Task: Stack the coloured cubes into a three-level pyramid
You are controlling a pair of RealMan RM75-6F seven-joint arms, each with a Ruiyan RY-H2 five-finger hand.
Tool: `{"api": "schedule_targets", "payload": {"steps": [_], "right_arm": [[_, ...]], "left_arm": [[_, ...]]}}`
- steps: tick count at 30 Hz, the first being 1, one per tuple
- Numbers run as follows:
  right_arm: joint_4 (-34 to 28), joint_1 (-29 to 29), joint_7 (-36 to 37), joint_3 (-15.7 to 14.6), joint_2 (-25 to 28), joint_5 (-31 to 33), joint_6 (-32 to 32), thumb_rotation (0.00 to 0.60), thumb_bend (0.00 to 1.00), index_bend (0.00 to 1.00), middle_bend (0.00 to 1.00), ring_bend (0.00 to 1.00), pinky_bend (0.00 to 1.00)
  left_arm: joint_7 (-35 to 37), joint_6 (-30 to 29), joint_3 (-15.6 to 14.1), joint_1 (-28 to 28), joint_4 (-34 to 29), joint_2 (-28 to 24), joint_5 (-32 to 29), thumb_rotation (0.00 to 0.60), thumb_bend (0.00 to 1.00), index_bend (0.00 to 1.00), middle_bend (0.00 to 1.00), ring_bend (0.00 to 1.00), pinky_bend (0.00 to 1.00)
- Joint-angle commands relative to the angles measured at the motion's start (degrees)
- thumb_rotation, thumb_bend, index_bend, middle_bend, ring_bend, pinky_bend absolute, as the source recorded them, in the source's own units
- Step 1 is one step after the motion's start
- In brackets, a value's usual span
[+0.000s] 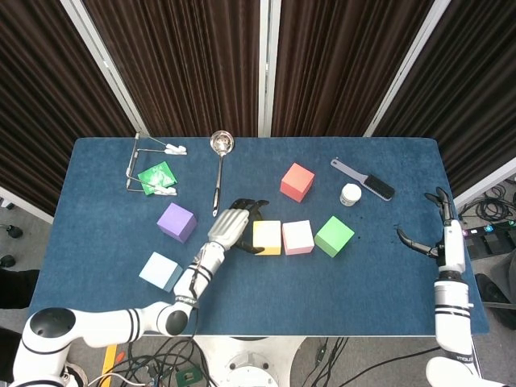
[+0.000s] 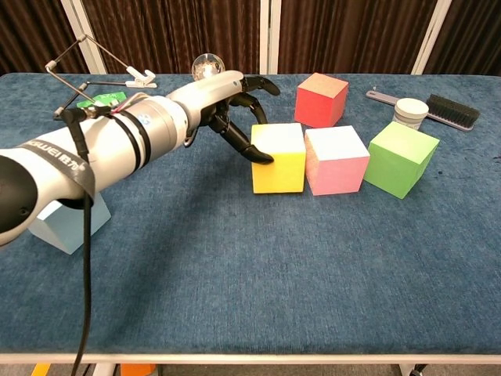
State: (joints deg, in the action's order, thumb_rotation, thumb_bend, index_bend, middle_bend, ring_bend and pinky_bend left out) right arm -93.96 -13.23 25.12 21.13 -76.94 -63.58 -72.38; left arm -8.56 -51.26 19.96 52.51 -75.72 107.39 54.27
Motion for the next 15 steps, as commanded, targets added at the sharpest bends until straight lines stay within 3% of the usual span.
{"api": "schedule_targets", "payload": {"steps": [1, 15], "right_arm": [[0.12, 0.07, 0.10, -0.06, 0.05, -0.05, 0.01, 0.600, 0.07, 0.00, 0.13, 0.00, 0.00], [0.61, -0.03, 0.11, -0.16, -0.21, 0.17, 0.38, 0.600, 0.07, 0.00, 0.13, 0.00, 0.00]], "left_arm": [[0.22, 0.61, 0.31, 0.32, 0.33, 0.19, -0.54, 0.600, 0.20, 0.13, 0.46, 0.09, 0.07], [0.02, 0.05, 0.56, 0.68, 0.02, 0.71, -1.28, 0.600, 0.20, 0.13, 0.46, 0.09, 0.07]]}}
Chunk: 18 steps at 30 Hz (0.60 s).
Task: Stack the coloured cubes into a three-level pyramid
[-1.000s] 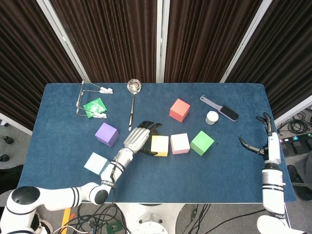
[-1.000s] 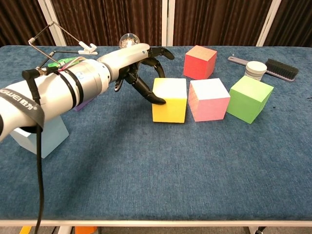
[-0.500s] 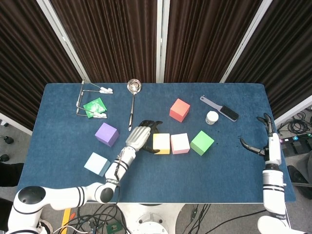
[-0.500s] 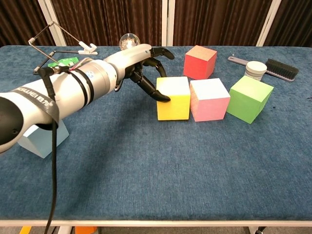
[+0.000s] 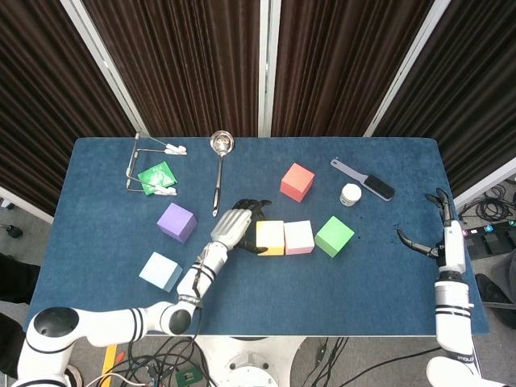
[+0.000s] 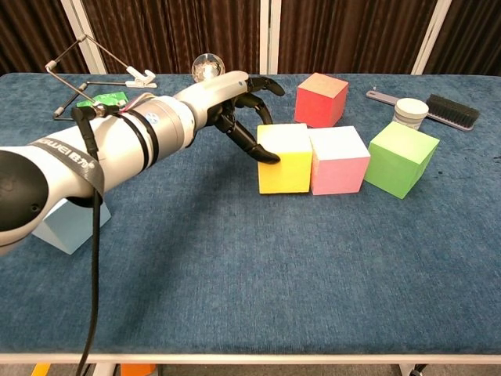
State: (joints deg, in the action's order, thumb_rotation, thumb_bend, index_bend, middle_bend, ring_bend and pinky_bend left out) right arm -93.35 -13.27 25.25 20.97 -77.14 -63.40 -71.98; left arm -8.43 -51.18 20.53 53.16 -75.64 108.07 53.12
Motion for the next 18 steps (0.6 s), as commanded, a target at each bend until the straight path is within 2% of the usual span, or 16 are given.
{"api": "schedule_targets", "payload": {"steps": [1, 18], "right_arm": [[-0.01, 0.01, -0.06, -0.02, -0.01, -0.01, -0.03, 0.600, 0.07, 0.00, 0.13, 0.00, 0.00], [0.09, 0.18, 0.01, 0.08, 0.27, 0.43, 0.22, 0.600, 0.07, 0.00, 0.13, 0.00, 0.00]], "left_arm": [[-0.17, 0.03, -0.02, 0.06, -0.11, 0.07, -0.32, 0.600, 0.20, 0.13, 0.46, 0.09, 0.07], [1.28, 0.24, 0.36, 0.86, 2.17, 1.84, 0.43, 0.600, 0.20, 0.13, 0.46, 0.09, 0.07]]}}
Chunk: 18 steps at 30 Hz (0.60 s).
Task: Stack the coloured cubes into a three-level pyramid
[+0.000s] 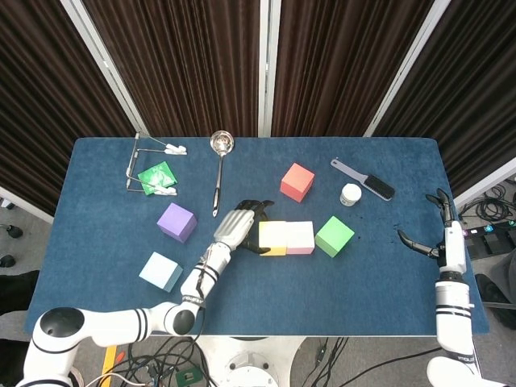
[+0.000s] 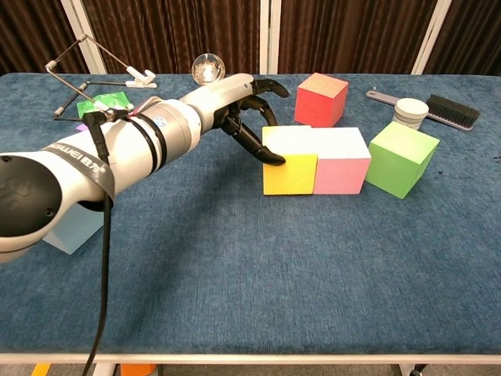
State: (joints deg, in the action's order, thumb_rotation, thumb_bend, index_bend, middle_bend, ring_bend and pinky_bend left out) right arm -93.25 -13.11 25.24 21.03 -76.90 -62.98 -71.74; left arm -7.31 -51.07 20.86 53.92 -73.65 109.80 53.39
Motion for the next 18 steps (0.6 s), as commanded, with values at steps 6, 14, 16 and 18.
{"api": "schedule_targets", "payload": {"steps": [6, 14, 16, 18], "right_arm": [[-0.11, 0.14, 0.03, 0.05, 0.21, 0.12, -0.01, 0.600, 0.07, 0.00, 0.13, 0.00, 0.00], [-0.12, 0.12, 0.01, 0.05, 0.27, 0.16, 0.13, 0.600, 0.07, 0.00, 0.13, 0.00, 0.00], [-0.10, 0.09, -0.04, 0.03, 0.24, 0.21, 0.22, 0.600, 0.07, 0.00, 0.13, 0.00, 0.00], [-0.05, 0.07, -0.09, 0.00, 0.19, 0.24, 0.28, 0.600, 0.07, 0.00, 0.13, 0.00, 0.00]], "left_arm": [[1.00, 0.19, 0.01, 0.32, 1.21, 0.61, 1.21, 0.600, 0.20, 0.13, 0.46, 0.09, 0.07], [1.70, 0.45, -0.17, 0.22, 2.05, 1.04, 1.65, 0.600, 0.20, 0.13, 0.46, 0.09, 0.07], [1.58, 0.40, -0.25, 0.26, 2.18, 1.09, 1.83, 0.600, 0.20, 0.13, 0.45, 0.09, 0.07], [1.66, 0.03, -0.25, 0.24, 2.42, 1.35, 2.18, 0.600, 0.20, 0.13, 0.45, 0.09, 0.07]]}}
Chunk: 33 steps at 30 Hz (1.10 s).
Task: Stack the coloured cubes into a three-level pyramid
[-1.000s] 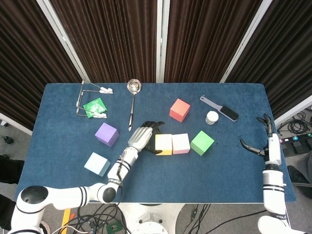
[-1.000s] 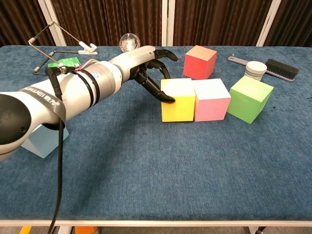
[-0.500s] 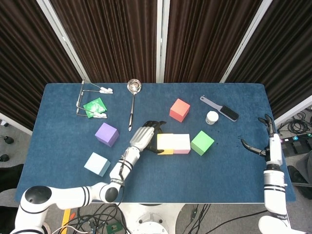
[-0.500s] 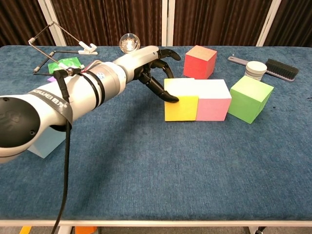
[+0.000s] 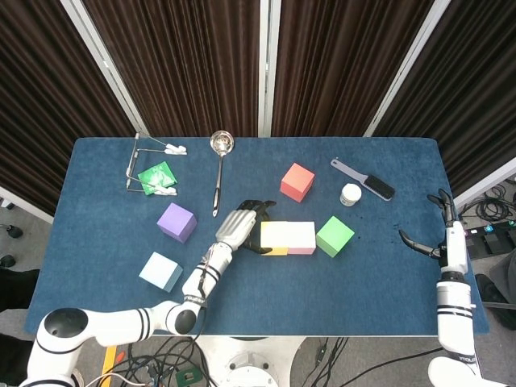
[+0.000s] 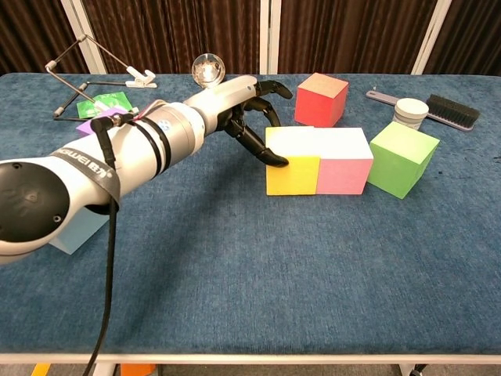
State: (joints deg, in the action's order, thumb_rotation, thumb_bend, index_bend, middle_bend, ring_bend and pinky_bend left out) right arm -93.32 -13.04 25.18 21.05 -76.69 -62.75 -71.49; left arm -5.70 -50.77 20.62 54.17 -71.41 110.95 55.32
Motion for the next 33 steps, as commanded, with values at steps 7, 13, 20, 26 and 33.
{"api": "schedule_targets", "payload": {"steps": [7, 13, 20, 26, 33], "right_arm": [[0.14, -0.07, -0.10, -0.03, -0.03, 0.16, 0.25, 0.600, 0.07, 0.00, 0.13, 0.00, 0.00], [0.28, -0.10, -0.17, -0.01, -0.13, 0.23, 0.24, 0.600, 0.08, 0.00, 0.13, 0.00, 0.00], [0.41, -0.07, -0.08, -0.01, -0.20, 0.18, 0.22, 0.600, 0.08, 0.00, 0.13, 0.00, 0.00], [0.41, -0.07, 0.05, -0.14, -0.15, -0.22, 0.25, 0.600, 0.08, 0.00, 0.13, 0.00, 0.00], [-0.32, -0.18, -0.42, -0.28, 0.81, -1.06, 0.39, 0.600, 0.08, 0.00, 0.13, 0.00, 0.00]], "left_arm": [[0.79, 0.94, -0.63, -0.16, 0.33, 0.00, 0.83, 0.600, 0.19, 0.12, 0.39, 0.09, 0.07], [1.47, 1.72, -0.83, -0.34, -0.06, -0.59, 1.22, 0.600, 0.16, 0.10, 0.28, 0.08, 0.07], [2.07, 2.00, -1.12, -0.54, -0.35, -0.93, 1.89, 0.600, 0.14, 0.09, 0.19, 0.06, 0.06], [2.38, 1.91, -1.47, -0.87, -0.94, -1.39, 2.49, 0.600, 0.13, 0.09, 0.12, 0.05, 0.06], [1.44, -0.16, -2.15, -2.79, -4.82, -4.51, 3.00, 0.600, 0.11, 0.08, 0.09, 0.02, 0.05]]}}
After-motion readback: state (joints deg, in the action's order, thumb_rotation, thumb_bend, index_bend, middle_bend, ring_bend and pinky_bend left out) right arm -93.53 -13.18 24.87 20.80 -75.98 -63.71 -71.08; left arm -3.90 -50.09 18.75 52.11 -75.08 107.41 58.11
